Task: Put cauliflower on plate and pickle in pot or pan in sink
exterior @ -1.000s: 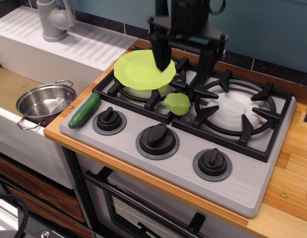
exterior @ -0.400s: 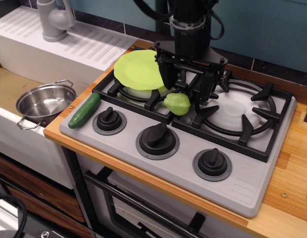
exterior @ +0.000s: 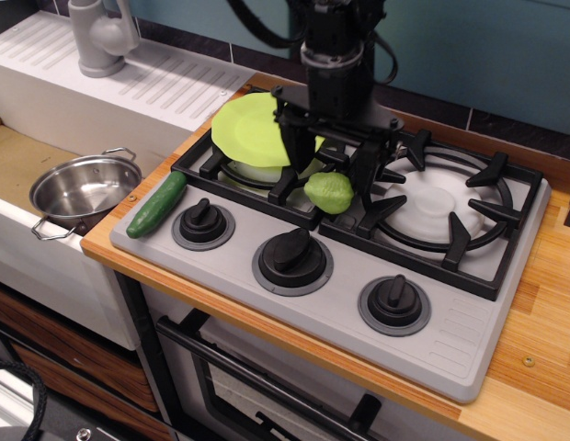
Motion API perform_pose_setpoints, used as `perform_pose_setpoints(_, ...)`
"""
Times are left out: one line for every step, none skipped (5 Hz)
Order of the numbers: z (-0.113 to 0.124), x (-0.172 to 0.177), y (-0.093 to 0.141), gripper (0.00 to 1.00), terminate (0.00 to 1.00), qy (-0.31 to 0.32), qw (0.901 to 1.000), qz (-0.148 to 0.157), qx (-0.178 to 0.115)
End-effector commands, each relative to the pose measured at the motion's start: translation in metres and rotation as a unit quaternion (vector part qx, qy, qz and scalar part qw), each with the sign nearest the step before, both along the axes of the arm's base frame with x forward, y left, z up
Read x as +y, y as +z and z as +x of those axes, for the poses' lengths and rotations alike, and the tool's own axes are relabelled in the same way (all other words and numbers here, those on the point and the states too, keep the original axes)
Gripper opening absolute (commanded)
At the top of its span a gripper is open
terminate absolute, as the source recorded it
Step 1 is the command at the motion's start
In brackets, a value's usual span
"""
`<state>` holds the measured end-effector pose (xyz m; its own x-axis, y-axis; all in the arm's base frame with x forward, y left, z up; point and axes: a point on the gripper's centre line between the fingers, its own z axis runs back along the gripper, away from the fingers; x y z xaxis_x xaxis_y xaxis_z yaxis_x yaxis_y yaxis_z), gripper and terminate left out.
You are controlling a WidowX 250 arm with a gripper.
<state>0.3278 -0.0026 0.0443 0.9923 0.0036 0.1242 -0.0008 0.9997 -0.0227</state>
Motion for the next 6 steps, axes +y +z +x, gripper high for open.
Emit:
perform_pose_setpoints(-0.008,0.0,0.006,1.0,0.0,0.011,0.9992,0.002,-0.038)
perform_pose_setpoints(-0.011,-0.007,-0.002,0.0,0.0,0.019,0.9991,0.0,-0.039)
perform_pose_setpoints(-0.008,-0.007,-0.001,0.0,0.0,0.014,0.9991,0.0,-0.04)
perform_pose_setpoints(-0.003,-0.006,0.007,0.0,0.0,0.001,0.9991,0.002,-0.043)
perform_pose_setpoints(-0.003,-0.002,0.032,0.0,0.0,-0.006,0.9994,0.014,-0.031)
perform_pose_setpoints(0.0,0.006,0.067,0.0,0.0,-0.013,0.9994,0.03,-0.009)
